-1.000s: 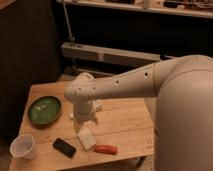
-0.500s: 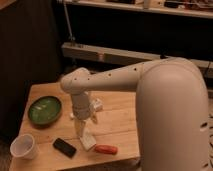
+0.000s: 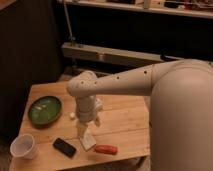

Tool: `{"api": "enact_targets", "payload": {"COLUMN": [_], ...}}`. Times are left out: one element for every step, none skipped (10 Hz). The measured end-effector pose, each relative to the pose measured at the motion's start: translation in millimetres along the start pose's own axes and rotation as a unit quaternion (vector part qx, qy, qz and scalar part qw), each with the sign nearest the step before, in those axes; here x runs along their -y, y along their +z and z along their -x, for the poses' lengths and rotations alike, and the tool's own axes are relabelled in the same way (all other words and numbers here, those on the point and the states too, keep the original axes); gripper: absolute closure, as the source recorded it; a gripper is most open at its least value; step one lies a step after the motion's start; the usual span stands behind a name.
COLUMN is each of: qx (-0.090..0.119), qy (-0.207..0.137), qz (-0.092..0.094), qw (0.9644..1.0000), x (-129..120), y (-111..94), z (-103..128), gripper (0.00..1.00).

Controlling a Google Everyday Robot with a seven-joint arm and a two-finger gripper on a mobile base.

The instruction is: Place the pepper in the ceramic bowl

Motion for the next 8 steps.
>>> {"api": "enact_targets", "payload": {"qx": [-0.01,-0.019,-0.025,-0.031,-0.029,-0.027,-0.019,-0.011], "qy": [-0.014,-0.026,-0.034,-0.048,-0.062,-0.067,-0.066,-0.059], "qz": [-0.011,-0.019,-0.025,-0.041,-0.053,-0.06,-0.064,-0.064], "qw": [0.9998,0.9993,0.9988,0.9975,0.9962,0.9956,0.9956,0.9961], "x": [-3,-9,-11,-10,-14,-14,-13,-7], "y": [2,4,6,8,8,9,9,10], "z": [-2,-5,-13,-29,-38,-45,-55,-67], "gripper": [0.35,0.35,0.35,0.35,0.35,0.35,0.35,0.35]}}
